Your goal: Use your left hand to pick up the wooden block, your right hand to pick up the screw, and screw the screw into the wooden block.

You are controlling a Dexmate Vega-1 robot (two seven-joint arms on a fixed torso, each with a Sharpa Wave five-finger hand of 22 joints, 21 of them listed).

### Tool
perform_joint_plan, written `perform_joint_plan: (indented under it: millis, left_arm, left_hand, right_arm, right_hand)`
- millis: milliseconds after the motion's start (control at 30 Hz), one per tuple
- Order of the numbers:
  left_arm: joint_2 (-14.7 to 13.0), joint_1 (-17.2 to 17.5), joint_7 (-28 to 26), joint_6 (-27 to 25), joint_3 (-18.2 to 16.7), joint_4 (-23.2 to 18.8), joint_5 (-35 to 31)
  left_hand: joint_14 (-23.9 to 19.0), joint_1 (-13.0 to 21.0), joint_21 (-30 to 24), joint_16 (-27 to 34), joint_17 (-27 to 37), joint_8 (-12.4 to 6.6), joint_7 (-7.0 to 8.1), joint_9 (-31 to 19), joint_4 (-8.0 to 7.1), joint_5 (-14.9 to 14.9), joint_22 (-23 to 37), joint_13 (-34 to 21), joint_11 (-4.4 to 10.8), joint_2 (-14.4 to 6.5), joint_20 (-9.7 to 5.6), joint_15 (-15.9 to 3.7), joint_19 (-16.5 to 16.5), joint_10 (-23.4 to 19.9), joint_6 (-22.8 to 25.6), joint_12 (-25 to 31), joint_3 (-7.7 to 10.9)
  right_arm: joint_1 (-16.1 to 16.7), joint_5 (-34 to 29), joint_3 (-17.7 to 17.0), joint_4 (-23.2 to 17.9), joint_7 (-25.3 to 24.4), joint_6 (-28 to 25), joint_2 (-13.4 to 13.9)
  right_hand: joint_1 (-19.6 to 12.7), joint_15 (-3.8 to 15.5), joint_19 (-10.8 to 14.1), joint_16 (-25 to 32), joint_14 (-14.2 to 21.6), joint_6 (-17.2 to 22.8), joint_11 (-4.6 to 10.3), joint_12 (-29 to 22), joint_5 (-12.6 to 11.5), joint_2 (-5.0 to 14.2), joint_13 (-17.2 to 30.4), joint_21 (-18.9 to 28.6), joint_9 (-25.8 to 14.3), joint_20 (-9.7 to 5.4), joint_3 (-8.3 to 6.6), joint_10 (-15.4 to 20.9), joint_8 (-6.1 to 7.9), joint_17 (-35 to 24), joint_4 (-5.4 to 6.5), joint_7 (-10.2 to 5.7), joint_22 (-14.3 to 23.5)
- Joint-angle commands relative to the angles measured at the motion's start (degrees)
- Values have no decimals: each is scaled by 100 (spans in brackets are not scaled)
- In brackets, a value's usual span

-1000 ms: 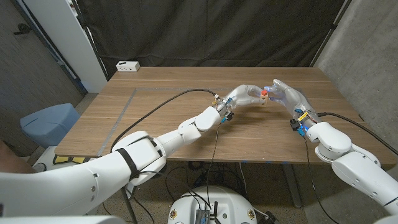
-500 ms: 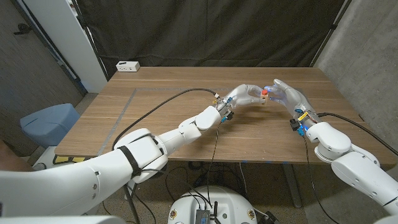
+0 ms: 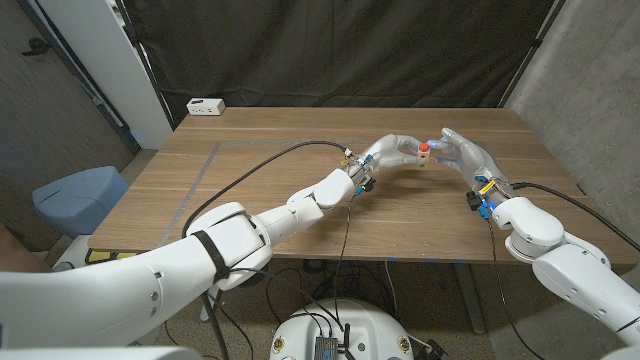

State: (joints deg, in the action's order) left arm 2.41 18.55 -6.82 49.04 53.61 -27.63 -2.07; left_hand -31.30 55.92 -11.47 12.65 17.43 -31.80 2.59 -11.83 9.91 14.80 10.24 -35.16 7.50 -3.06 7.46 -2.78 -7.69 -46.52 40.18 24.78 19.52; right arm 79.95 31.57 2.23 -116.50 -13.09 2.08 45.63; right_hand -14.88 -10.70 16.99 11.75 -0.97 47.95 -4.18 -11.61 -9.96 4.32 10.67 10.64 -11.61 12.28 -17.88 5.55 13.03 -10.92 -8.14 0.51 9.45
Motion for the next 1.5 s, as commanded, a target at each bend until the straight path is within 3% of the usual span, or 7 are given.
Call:
perform_joint_plan:
  millis: [33, 1133, 1500]
  left_arm:
    - [36, -64, 20, 28, 27, 165, 82]
    - [1, -118, 106, 59, 53, 254, 219]
    - [-95, -105, 76, 120, -1, 164, 190]
  left_hand:
    - [-21, -53, -12, 13, 10, -26, 318, -28, -118, 27, 15, -123, 483, -140, -18, -532, -6, -561, 1213, 365, 158]
    - [-15, -37, -12, 13, 11, -21, 311, -28, -108, 28, 15, -115, 483, -138, -4, -532, -4, -567, 1204, 363, 159]
    - [-22, -41, -13, 16, 11, -26, 312, -28, -111, 25, 16, -112, 485, -135, -20, -531, -5, -569, 1219, 362, 156]
  right_arm:
    - [22, -16, -8, -74, -111, -96, 0]
    - [25, -60, 51, -185, -143, -86, -52]
    - [-47, -107, 134, -225, -270, -129, -115]
  right_hand:
    - [-15, -10, 52, 24, 57, 111, -7, -35, -10, 46, 12, 21, -10, -10, -23, 94, 51, -10, -8, 6, 26]
    - [-56, 48, 152, 57, 253, 750, 33, -76, -8, 59, 9, 29, -12, -9, -47, 444, 209, -5, -20, 115, 26]
    - [-66, 54, 172, 53, 272, 659, 38, -55, -8, 62, 9, 29, -10, -8, -53, 458, 147, -4, -22, 111, 26]
